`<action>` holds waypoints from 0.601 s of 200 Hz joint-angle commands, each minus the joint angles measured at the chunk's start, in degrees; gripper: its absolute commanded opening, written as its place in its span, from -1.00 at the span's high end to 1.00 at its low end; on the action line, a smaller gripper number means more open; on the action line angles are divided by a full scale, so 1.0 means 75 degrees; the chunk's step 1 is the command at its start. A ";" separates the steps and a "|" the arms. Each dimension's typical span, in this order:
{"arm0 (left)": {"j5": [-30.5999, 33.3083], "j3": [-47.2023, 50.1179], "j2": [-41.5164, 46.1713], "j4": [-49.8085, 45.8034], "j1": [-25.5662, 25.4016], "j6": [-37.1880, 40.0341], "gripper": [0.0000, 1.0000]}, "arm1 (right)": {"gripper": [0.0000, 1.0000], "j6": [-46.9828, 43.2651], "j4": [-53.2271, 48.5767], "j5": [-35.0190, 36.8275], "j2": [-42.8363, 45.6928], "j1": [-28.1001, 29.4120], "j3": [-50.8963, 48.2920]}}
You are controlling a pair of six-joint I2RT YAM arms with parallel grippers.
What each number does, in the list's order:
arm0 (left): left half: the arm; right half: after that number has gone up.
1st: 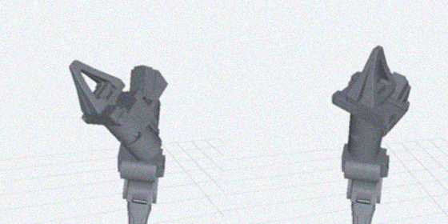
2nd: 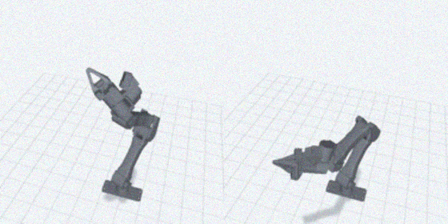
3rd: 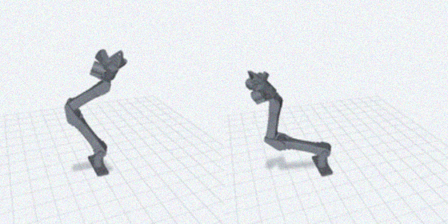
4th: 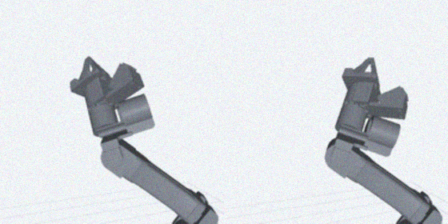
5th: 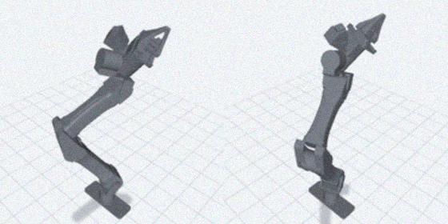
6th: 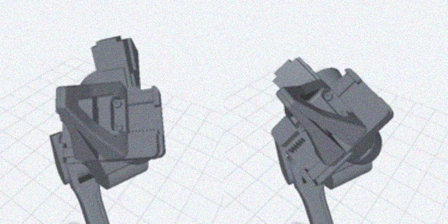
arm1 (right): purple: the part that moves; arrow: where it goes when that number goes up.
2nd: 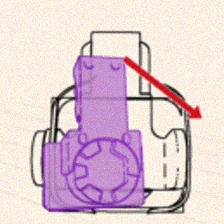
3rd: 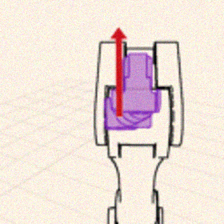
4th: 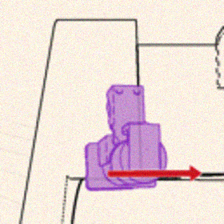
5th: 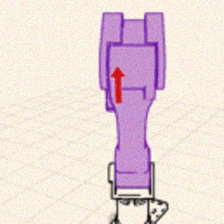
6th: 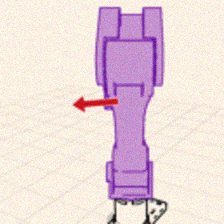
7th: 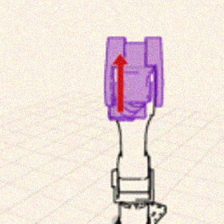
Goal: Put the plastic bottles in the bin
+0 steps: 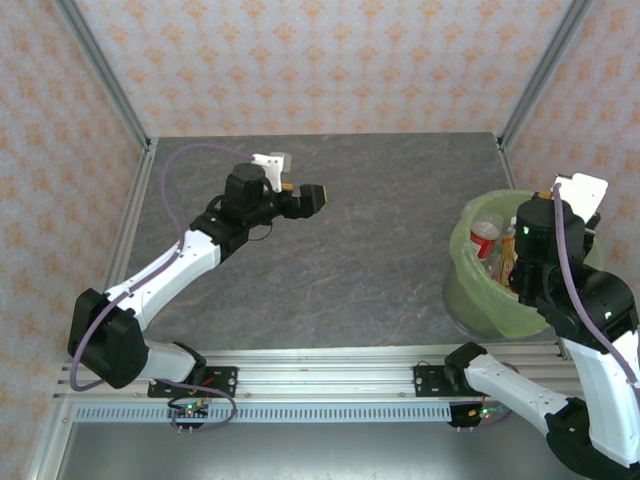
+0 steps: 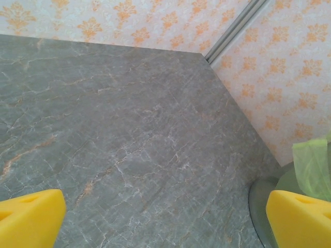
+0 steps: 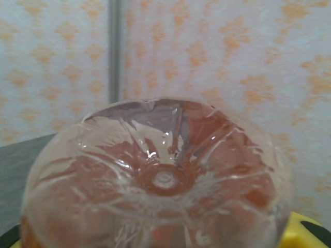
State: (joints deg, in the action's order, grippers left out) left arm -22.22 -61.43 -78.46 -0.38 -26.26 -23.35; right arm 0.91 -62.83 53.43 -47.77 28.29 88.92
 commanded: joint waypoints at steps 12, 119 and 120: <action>-0.0330 -0.0013 -0.0125 0.0512 0.0136 -0.0338 -1.00 | 0.29 -0.0355 -0.0430 0.0897 0.0148 -0.0498 -0.0264; -0.0243 0.0165 0.0109 0.0154 0.0224 -0.0402 -1.00 | 0.28 -0.0546 0.0672 -0.2129 -0.0829 -0.4816 -0.2228; -0.0252 0.0152 0.0099 0.0155 0.0222 -0.0402 -1.00 | 0.28 -0.0544 0.0686 -0.2125 -0.0827 -0.4822 -0.2255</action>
State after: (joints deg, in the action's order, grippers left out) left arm -24.80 -60.66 -79.61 1.56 -25.32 -26.74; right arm -2.50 -60.58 37.52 -56.07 -7.09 74.46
